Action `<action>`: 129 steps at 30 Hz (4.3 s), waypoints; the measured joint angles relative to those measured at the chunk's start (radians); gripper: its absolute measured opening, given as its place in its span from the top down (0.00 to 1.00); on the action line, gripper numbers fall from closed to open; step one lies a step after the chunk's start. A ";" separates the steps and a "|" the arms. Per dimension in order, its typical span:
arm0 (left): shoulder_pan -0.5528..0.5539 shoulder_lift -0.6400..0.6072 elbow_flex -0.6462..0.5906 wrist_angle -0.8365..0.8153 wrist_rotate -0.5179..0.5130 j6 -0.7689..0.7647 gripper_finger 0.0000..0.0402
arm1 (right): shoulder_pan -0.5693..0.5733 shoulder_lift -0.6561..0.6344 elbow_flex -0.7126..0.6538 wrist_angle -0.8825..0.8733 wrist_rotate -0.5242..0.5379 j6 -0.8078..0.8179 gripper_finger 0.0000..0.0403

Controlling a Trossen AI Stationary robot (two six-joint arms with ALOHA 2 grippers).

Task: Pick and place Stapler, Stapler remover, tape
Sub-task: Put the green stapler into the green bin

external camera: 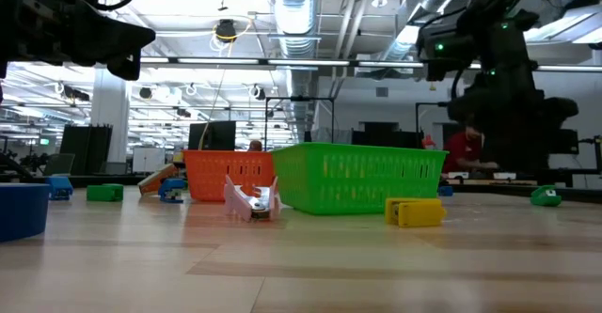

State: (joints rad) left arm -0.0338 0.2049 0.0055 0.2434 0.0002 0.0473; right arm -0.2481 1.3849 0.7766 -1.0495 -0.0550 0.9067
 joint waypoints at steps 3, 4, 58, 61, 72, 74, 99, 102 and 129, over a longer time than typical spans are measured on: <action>0.000 0.000 0.000 0.001 0.000 0.000 0.99 | 0.006 0.012 0.000 0.009 0.001 0.002 0.35; 0.000 0.000 0.000 0.003 0.000 0.000 0.99 | 0.008 0.011 0.000 0.010 0.001 0.002 0.35; 0.000 0.000 0.000 0.014 0.000 0.000 0.99 | 0.145 0.019 -0.152 0.129 0.131 0.412 0.35; 0.000 0.000 0.000 0.014 0.000 0.000 0.99 | 0.134 0.001 -0.160 0.126 0.131 0.414 0.35; 0.000 0.000 0.000 0.018 0.000 0.000 0.99 | 0.127 -0.006 -0.174 0.138 0.131 0.413 0.36; 0.000 0.000 0.000 0.020 0.000 0.000 0.99 | 0.127 -0.006 -0.174 0.146 0.131 0.407 0.38; 0.000 0.000 0.000 0.028 0.000 0.000 0.99 | 0.130 -0.007 -0.191 0.227 0.128 0.366 0.84; 0.000 0.000 0.000 0.028 0.000 0.000 0.99 | 0.138 -0.009 -0.191 0.227 0.130 0.366 0.84; 0.000 0.000 0.000 0.028 0.000 0.000 0.99 | 0.124 -0.087 0.000 0.222 0.181 0.185 0.84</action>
State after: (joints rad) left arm -0.0341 0.2048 0.0055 0.2714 0.0002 0.0471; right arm -0.1241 1.2980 0.7762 -0.8276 0.1262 1.0915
